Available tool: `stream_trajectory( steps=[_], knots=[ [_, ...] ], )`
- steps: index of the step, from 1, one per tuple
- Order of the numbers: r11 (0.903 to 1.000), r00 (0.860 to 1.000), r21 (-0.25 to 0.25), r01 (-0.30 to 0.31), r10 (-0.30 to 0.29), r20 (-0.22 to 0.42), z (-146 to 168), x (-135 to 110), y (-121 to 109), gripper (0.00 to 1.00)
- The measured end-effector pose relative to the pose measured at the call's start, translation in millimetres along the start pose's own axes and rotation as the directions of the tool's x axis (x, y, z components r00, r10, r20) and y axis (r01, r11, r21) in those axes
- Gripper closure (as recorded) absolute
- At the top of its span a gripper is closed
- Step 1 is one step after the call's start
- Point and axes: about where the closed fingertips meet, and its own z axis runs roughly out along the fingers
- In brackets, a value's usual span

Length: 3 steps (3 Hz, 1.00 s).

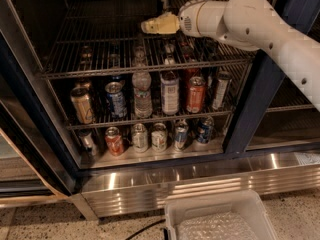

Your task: Pick redbull can from top shelf of fridge

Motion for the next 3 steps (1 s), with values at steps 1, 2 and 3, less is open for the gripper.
stream_trajectory(
  steps=[1, 2, 3],
  knots=[
    [0.9990, 0.999, 0.020, 0.040, -0.040, 0.017, 16.8, -1.8, -4.9, 0.00],
    [0.9943, 0.995, 0.051, 0.093, -0.095, 0.027, 43.9, -4.6, -21.7, 0.00],
    [0.9897, 0.991, 0.076, 0.121, -0.124, 0.041, 70.1, -10.5, -44.4, 0.00]
  ],
)
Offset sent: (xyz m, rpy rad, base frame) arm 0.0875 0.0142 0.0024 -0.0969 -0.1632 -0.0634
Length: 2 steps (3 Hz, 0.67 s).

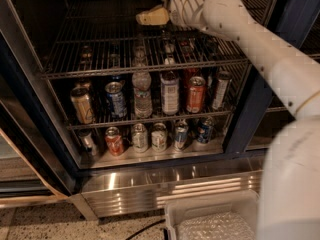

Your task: Pick redbull can from top shelf of fridge

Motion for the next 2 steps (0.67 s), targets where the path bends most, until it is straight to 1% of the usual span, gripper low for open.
stream_trajectory(
  steps=[1, 2],
  knots=[
    [0.9970, 0.999, 0.077, 0.000, -0.003, 0.036, 27.4, -13.1, -53.8, 0.00],
    [0.9970, 0.999, 0.078, 0.000, -0.003, 0.037, 27.5, -13.0, -53.9, 0.00]
  ],
)
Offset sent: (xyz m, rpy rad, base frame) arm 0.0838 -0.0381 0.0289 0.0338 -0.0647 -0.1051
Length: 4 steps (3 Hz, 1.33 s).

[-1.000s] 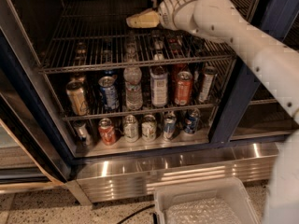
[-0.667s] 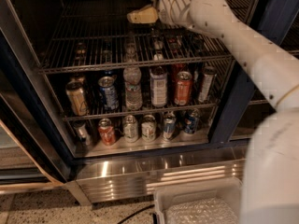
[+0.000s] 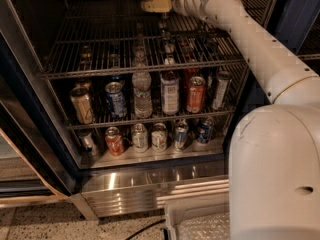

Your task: Pick redbull can from top shelf of fridge

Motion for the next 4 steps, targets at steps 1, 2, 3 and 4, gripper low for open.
stream_trajectory(
  steps=[1, 2, 3, 4],
  knots=[
    [0.9999, 1.000, 0.014, 0.009, -0.009, 0.008, 10.3, 1.8, -3.0, 0.00],
    [0.9988, 1.000, 0.037, 0.031, -0.031, 0.002, 20.6, 7.0, -13.1, 0.00],
    [0.9967, 0.999, 0.063, 0.052, -0.052, 0.000, 32.5, 9.5, -28.6, 0.00],
    [0.9978, 0.999, 0.049, 0.045, -0.045, 0.008, 37.9, 5.7, -26.2, 0.00]
  ],
)
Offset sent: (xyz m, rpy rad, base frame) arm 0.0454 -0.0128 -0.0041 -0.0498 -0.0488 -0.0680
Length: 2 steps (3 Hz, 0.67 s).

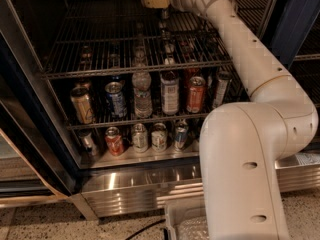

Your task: Pick redbull can from top shelf of fridge

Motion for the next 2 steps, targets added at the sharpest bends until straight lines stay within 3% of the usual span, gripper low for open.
stream_trajectory(
  steps=[1, 2],
  knots=[
    [0.9993, 1.000, -0.031, -0.021, 0.021, 0.004, 12.0, -7.2, 7.2, 0.00],
    [0.9993, 1.000, -0.031, -0.021, 0.021, 0.004, 12.0, -7.2, 7.3, 0.00]
  ],
)
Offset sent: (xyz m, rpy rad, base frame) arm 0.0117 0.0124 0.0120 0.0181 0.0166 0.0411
